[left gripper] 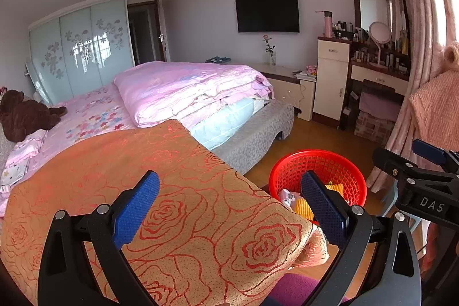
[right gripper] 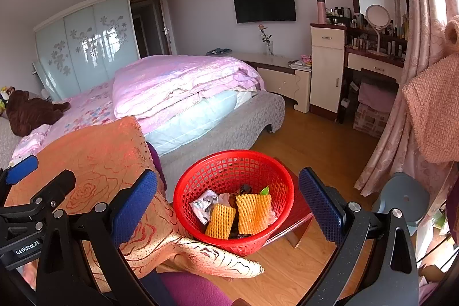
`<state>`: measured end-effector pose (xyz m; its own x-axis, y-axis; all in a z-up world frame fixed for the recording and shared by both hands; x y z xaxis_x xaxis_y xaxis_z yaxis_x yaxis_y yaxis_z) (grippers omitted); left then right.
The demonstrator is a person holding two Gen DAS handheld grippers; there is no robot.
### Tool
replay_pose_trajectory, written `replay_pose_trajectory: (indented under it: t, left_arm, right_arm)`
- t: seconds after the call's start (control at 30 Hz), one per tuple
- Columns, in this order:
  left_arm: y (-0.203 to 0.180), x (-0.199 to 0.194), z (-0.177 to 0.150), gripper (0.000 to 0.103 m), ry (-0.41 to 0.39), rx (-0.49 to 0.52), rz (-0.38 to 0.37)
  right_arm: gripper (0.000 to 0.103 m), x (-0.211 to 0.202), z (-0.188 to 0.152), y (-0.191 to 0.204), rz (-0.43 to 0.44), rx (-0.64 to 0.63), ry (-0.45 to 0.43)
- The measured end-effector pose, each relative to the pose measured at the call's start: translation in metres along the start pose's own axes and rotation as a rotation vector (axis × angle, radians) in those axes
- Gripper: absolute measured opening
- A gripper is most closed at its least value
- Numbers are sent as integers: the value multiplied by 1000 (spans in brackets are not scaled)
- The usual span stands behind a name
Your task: Collect trash
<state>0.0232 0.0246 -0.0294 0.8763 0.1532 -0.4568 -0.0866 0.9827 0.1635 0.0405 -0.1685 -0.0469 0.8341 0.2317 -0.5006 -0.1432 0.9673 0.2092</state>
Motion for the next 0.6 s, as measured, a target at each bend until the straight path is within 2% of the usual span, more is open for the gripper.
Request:
replay_pose_trajectory:
  t: [0.6]
  left_arm:
    - [-2, 1, -1, 95, 0, 6, -4]
  right_arm:
    - [96, 0, -1, 2, -1, -1, 4]
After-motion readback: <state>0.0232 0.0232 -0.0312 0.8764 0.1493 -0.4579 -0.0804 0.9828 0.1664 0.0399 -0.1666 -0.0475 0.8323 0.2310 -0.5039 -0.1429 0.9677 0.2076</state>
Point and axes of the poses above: each gripper's, at about its wrist camera, not at the fingertips, and x roughly the way its jaws point, y to its left, z to its top, the point moved 5 cm from there along x, roughly the way its jaws point, and after that the axes turned 10 degrees about z, right-handed, at the moved point
